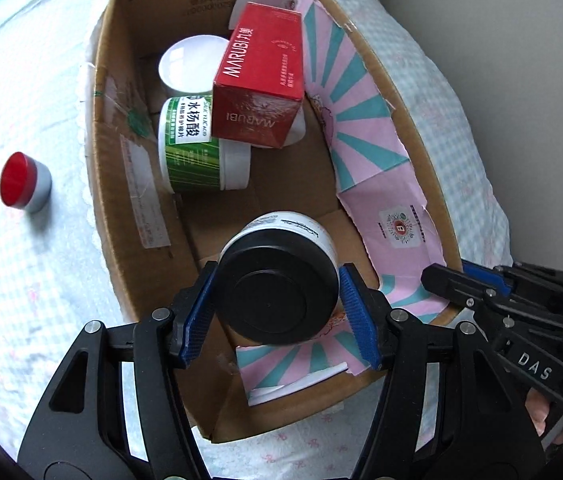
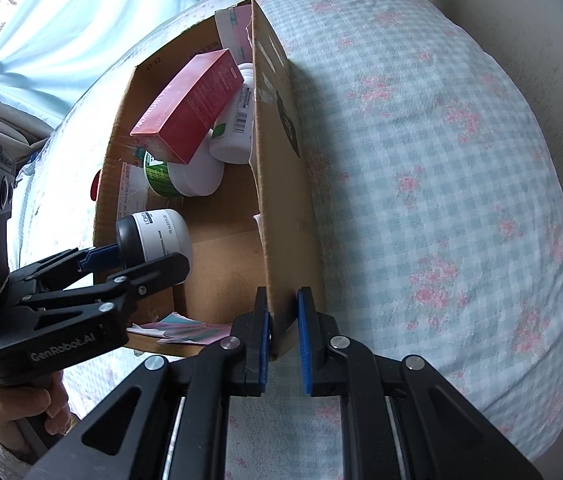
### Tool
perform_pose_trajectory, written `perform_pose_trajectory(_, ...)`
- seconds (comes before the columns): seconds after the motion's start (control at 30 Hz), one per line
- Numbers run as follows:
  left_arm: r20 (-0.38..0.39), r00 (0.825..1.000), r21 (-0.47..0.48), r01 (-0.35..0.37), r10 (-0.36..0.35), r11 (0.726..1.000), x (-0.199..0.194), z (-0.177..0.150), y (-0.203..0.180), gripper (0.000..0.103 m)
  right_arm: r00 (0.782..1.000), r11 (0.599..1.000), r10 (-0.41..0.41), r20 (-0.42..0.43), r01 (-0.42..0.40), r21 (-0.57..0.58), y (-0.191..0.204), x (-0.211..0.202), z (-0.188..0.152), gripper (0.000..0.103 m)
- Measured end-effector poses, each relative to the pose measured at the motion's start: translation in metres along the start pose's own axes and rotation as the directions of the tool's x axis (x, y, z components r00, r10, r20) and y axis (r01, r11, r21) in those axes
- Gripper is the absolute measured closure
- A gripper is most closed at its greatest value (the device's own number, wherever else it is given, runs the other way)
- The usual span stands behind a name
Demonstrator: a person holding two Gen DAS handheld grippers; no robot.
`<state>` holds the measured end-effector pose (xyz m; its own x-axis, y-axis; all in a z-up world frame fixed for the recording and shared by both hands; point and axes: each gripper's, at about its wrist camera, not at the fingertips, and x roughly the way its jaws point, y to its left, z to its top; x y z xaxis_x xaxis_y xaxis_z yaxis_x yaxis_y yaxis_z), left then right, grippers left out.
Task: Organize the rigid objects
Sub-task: 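Carry the black-lidded jar into the cardboard box and open the left tool, then move the left tool back and grasp the red-lidded silver tin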
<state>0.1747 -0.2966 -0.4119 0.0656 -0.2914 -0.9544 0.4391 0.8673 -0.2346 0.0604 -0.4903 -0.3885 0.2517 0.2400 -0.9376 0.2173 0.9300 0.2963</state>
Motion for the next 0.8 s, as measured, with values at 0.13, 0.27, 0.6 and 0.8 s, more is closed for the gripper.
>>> perform_pose_trajectory(0.13, 0.038, 0.999, 0.003, 0.021, -0.021, 1.000, -0.012, 0.004, -0.001, 0.000, 1.000, 1.000, 0.009, -0.010, -0.009, -0.002, 0.000, 0.001, 0.000, 0.091)
perform_pose_trajectory(0.27, 0.044, 0.999, -0.010, 0.024, -0.024, 1.000, -0.016, 0.003, 0.004, 0.000, 1.000, 1.000, 0.016, -0.001, -0.016, 0.003, -0.001, 0.001, -0.002, 0.091)
perform_pose_trajectory(0.6, 0.118, 0.993, -0.051, 0.038, -0.032, 0.998, -0.067, 0.010, 0.029, 0.000, 1.000, 1.000, 0.012, -0.003, -0.012, 0.001, 0.000, 0.002, -0.002, 0.091)
perform_pose_trajectory(0.8, 0.153, 0.988, -0.108, 0.021, -0.004, 0.994, -0.101, 0.015, 0.072, 0.000, 1.000, 1.000, 0.012, -0.003, -0.012, 0.011, 0.000, 0.002, -0.001, 0.091)
